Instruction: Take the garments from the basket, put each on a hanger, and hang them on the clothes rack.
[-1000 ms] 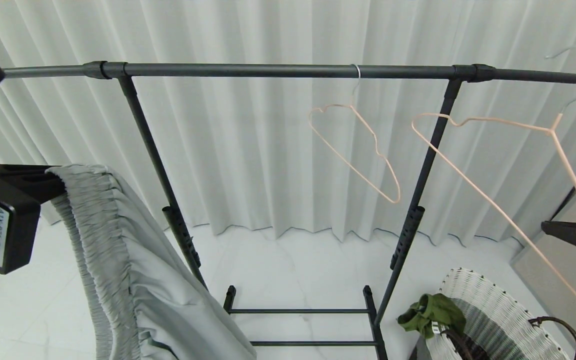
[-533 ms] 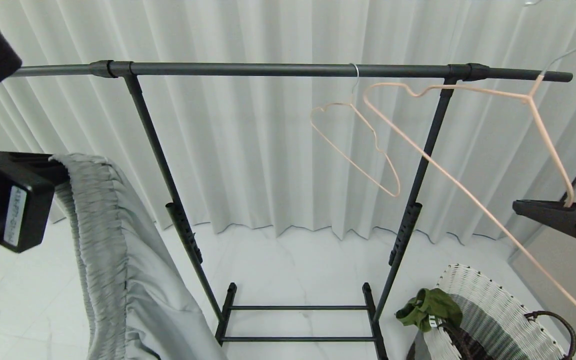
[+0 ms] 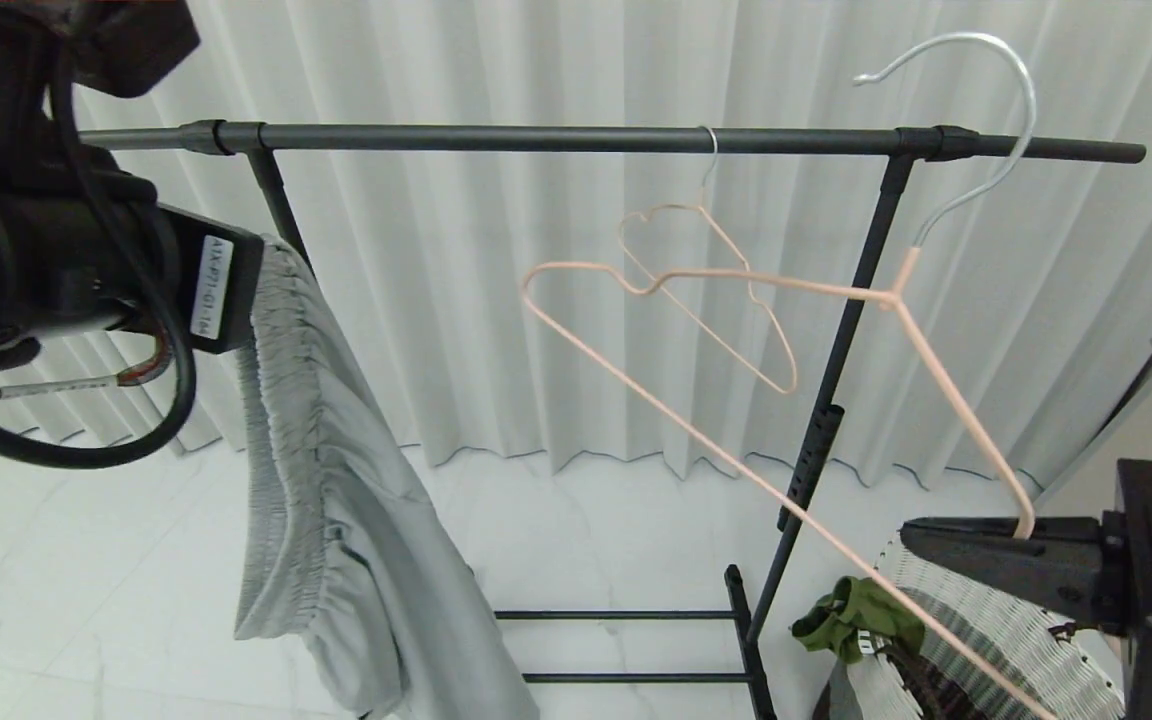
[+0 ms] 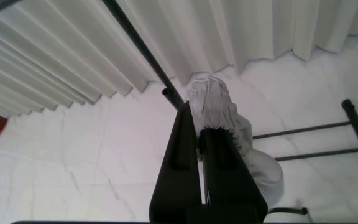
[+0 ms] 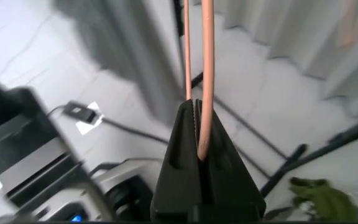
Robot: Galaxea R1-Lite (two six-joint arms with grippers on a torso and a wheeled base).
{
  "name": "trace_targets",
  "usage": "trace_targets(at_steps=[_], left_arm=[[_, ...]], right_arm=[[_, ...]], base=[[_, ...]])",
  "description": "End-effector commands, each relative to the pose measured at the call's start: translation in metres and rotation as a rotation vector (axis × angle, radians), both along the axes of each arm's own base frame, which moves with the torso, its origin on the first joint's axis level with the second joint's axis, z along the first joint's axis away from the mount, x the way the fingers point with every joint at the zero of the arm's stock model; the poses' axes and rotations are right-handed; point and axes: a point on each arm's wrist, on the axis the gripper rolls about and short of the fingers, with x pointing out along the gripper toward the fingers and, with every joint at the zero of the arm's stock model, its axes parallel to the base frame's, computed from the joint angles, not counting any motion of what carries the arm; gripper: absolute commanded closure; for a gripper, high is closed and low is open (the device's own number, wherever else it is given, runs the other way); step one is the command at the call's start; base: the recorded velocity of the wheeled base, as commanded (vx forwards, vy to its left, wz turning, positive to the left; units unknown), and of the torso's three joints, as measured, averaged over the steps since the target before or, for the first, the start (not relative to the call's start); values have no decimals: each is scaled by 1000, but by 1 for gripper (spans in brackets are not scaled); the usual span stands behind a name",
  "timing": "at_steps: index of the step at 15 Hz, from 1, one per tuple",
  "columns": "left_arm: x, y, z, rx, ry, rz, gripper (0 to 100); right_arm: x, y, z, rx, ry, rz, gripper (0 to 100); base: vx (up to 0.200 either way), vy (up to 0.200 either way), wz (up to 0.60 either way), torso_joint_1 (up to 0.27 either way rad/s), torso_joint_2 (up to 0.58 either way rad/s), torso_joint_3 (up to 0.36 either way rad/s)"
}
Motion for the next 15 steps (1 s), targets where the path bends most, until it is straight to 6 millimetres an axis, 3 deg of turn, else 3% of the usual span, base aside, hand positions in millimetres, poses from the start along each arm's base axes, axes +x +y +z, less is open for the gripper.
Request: trace_targets(at_steps=[1, 8, 15], left_arm=[[20, -12, -12, 21, 37, 11, 100], [54, -34, -20, -25, -32, 14, 100], [62, -39, -15, -44, -59, 11, 100]], right_arm=[[-9, 5, -7, -9, 25, 63, 100], [-20, 16, -9, -12, 54, 151, 100], [-17, 40, -18, -53, 84, 204, 100]], base=[[0, 0, 0, 0, 0, 0], [0, 0, 0, 0, 0, 0], [0, 0, 0, 0, 0, 0]])
